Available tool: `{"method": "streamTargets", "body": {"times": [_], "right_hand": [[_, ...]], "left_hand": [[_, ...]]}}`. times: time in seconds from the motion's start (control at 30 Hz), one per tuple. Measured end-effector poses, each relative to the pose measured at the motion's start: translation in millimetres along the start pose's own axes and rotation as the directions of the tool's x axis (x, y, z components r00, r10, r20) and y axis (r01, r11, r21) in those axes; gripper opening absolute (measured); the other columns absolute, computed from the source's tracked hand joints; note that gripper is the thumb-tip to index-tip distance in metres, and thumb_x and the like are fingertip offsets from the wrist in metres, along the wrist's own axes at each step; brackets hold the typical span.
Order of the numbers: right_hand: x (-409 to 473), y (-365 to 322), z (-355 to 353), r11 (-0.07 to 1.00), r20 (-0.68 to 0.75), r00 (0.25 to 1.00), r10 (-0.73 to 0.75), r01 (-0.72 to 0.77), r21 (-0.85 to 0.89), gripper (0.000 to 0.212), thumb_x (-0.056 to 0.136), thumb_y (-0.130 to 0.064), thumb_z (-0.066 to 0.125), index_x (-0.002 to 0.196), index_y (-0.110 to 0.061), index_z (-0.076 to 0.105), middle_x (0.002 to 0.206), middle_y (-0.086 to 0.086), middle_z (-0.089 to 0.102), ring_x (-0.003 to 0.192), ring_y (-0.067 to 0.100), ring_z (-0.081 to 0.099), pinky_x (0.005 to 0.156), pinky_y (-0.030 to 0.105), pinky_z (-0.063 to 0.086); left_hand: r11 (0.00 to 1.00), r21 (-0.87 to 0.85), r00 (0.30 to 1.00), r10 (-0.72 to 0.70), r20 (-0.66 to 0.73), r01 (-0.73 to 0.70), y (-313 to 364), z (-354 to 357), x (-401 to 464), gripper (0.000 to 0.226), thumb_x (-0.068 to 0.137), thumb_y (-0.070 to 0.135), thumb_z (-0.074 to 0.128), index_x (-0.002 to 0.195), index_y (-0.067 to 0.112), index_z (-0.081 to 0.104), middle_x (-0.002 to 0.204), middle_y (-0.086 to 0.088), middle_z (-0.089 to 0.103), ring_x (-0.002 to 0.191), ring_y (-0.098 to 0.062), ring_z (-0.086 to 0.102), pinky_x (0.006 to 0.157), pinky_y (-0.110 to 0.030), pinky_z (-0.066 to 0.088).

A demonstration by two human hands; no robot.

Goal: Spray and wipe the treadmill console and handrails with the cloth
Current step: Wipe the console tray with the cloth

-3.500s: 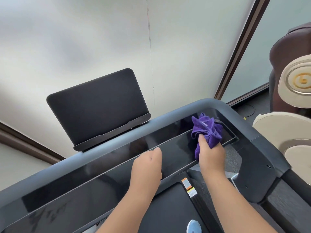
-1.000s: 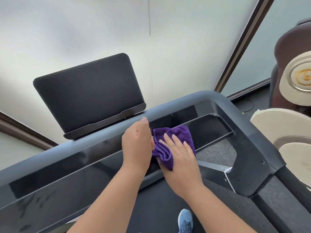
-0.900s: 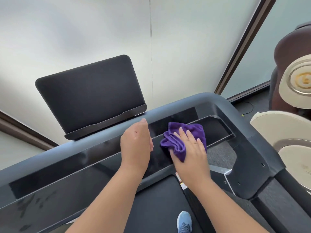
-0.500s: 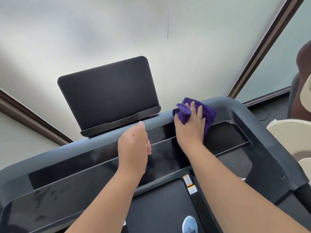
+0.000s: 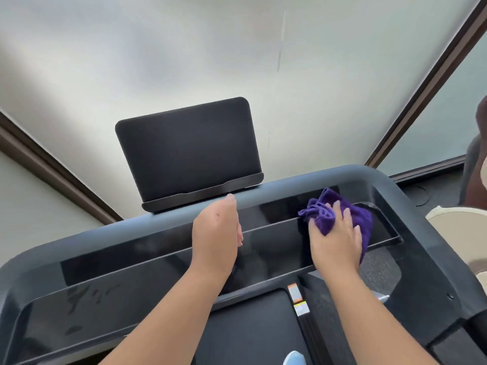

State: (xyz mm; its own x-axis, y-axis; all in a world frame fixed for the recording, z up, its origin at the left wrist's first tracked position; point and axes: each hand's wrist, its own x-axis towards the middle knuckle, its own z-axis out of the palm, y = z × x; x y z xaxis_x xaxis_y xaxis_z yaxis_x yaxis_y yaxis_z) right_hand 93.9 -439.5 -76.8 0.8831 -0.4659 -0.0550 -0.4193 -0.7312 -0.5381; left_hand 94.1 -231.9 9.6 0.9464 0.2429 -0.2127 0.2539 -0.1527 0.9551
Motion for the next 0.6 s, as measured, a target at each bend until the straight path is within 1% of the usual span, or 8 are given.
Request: {"method": "streamTargets", "body": {"times": [0.07, 0.13, 0.2, 0.27, 0.37, 0.4, 0.5, 0.6], "right_hand": [[26, -27, -4, 0.978, 0.037, 0.986, 0.161, -0.164, 0.128, 0.068, 0.106, -0.044, 0.044, 0.165, -0.018, 0.023, 0.175, 0.001, 0.015, 0.161, 0.018, 0.004, 0.131, 0.043, 0.0], [35, -55, 4, 0.947, 0.035, 0.977, 0.209, -0.212, 0.242, 0.069, 0.107, -0.041, 0.044, 0.165, -0.014, 0.019, 0.175, 0.005, 0.011, 0.162, 0.022, 0.002, 0.131, 0.045, 0.0], [24, -78, 13, 0.945, 0.025, 0.993, 0.118, -0.119, 0.305, 0.069, 0.107, -0.04, 0.048, 0.165, -0.016, 0.02, 0.176, 0.005, 0.009, 0.162, 0.023, 0.0, 0.13, 0.043, 0.0], [-1, -86, 25, 0.941, 0.059, 0.996, -0.062, 0.039, 0.337, 0.068, 0.106, -0.038, 0.054, 0.165, -0.021, 0.024, 0.175, 0.001, 0.009, 0.162, 0.023, 0.002, 0.131, 0.041, 0.002], [-43, -64, 39, 0.936, 0.112, 0.933, -0.342, 0.327, 0.132, 0.066, 0.105, -0.041, 0.054, 0.164, -0.026, 0.029, 0.174, -0.009, 0.016, 0.161, 0.015, 0.005, 0.131, 0.039, 0.006], [-51, -51, 40, 0.927, 0.116, 0.92, -0.375, 0.367, 0.084, 0.066, 0.104, -0.042, 0.055, 0.163, -0.027, 0.031, 0.172, -0.011, 0.02, 0.161, 0.013, 0.008, 0.131, 0.038, 0.006], [-62, -23, 36, 0.934, 0.062, 0.933, -0.354, 0.351, 0.061, 0.063, 0.101, -0.04, 0.061, 0.159, -0.03, 0.039, 0.168, -0.015, 0.03, 0.158, 0.01, 0.018, 0.131, 0.037, 0.011], [-65, -19, 40, 0.936, -0.019, 0.936, -0.351, 0.351, 0.021, 0.063, 0.098, -0.037, 0.068, 0.155, -0.028, 0.046, 0.165, -0.013, 0.037, 0.157, 0.012, 0.025, 0.13, 0.041, 0.018]], "left_hand": [[1.0, -0.001, 1.0, -0.007, -0.017, 0.007, -4, -6, 1, 0.054, 0.088, 0.049, 0.041, 0.075, -0.004, 0.04, 0.058, -0.016, 0.053, 0.057, -0.022, 0.046, 0.067, -0.039, 0.04], [1.0, 0.015, 1.0, -0.014, -0.028, 0.014, -10, -11, 0, 0.055, 0.088, 0.049, 0.04, 0.076, -0.005, 0.04, 0.058, -0.016, 0.053, 0.055, -0.021, 0.045, 0.066, -0.039, 0.04], [0.999, 0.05, 0.999, -0.01, -0.037, 0.011, -14, -16, -2, 0.056, 0.088, 0.049, 0.038, 0.074, -0.005, 0.041, 0.056, -0.014, 0.054, 0.052, -0.018, 0.044, 0.066, -0.038, 0.041], [0.998, 0.065, 0.999, 0.002, -0.04, 0.001, -17, -18, -2, 0.057, 0.09, 0.05, 0.038, 0.073, -0.005, 0.041, 0.054, -0.011, 0.054, 0.053, -0.019, 0.046, 0.067, -0.039, 0.043], [0.995, 0.101, 0.999, -0.007, -0.033, 0.01, -22, -21, -1, 0.061, 0.091, 0.055, 0.038, 0.072, -0.003, 0.043, 0.052, -0.008, 0.053, 0.056, -0.024, 0.048, 0.068, -0.041, 0.045], [0.992, 0.128, 0.999, -0.017, -0.027, 0.02, -21, -23, 0, 0.062, 0.09, 0.056, 0.038, 0.071, -0.002, 0.042, 0.051, -0.007, 0.053, 0.057, -0.025, 0.048, 0.068, -0.041, 0.045], [0.981, 0.183, 0.998, -0.058, -0.011, 0.059, -12, -27, 4, 0.057, 0.087, 0.059, 0.036, 0.07, 0.005, 0.04, 0.054, -0.009, 0.049, 0.059, -0.025, 0.047, 0.07, -0.041, 0.046], [0.975, 0.189, 0.993, -0.118, -0.007, 0.118, 5, -33, 12, 0.045, 0.086, 0.047, 0.037, 0.086, 0.003, 0.046, 0.066, -0.014, 0.05, 0.059, -0.026, 0.048, 0.068, -0.041, 0.043]]}}
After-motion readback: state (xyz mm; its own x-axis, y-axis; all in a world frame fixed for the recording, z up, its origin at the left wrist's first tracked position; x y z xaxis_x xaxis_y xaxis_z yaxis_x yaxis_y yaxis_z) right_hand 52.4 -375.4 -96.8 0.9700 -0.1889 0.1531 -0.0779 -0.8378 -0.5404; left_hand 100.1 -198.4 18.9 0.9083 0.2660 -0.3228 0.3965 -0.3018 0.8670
